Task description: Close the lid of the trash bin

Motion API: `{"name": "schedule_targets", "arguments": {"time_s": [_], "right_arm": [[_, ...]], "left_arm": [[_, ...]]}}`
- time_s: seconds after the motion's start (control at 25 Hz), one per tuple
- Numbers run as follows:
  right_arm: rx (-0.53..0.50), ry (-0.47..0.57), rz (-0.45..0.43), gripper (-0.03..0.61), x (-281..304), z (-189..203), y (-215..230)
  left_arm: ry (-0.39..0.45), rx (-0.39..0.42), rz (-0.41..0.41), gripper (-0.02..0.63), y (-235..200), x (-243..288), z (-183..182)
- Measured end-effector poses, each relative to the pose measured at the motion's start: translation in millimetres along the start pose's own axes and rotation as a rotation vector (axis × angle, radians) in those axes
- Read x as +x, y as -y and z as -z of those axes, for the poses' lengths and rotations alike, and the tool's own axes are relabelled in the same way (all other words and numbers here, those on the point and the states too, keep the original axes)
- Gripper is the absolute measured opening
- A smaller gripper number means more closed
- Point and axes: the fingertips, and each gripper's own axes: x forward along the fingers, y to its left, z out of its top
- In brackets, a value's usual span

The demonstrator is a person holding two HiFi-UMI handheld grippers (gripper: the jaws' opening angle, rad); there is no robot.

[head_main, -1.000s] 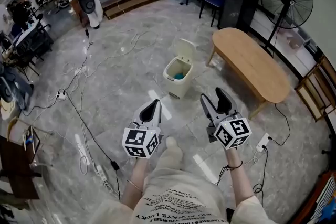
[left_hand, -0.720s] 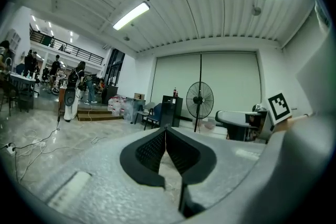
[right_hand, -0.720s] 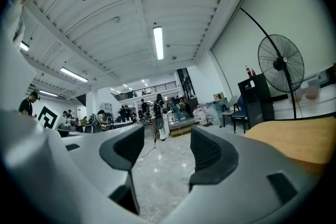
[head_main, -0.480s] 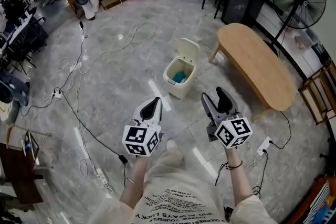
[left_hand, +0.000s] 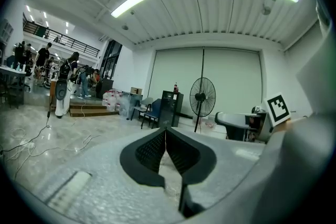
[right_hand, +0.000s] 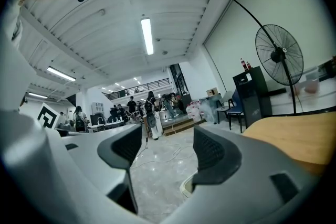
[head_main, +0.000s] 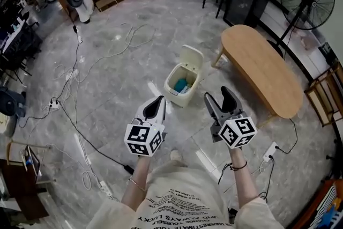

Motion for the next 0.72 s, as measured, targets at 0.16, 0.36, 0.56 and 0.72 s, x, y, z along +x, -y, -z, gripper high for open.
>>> {"name": "schedule_targets", "arguments": {"time_s": [0.16,0.36,0.56,0.72], "right_arm": [[0.010,-0.012,0.007,0.291,9,7,7],[0.013,-0.023,0.024,0.291,20,9,14],[0.012,-0.047,0.023,0.291,39,20,27],[0.018,-0.066,0.021,0.291,67,24,48]], "left_arm": [[-0.015,-0.001,0.011,0.023,-5,10,5],[-0.031,-0.010,0.013,0.023,-14,18,6],[-0.057,-0.029,0.006,0.023,-25,34,17],[-0.063,-0.030,-0.012,0.023,-41,60,15]]}}
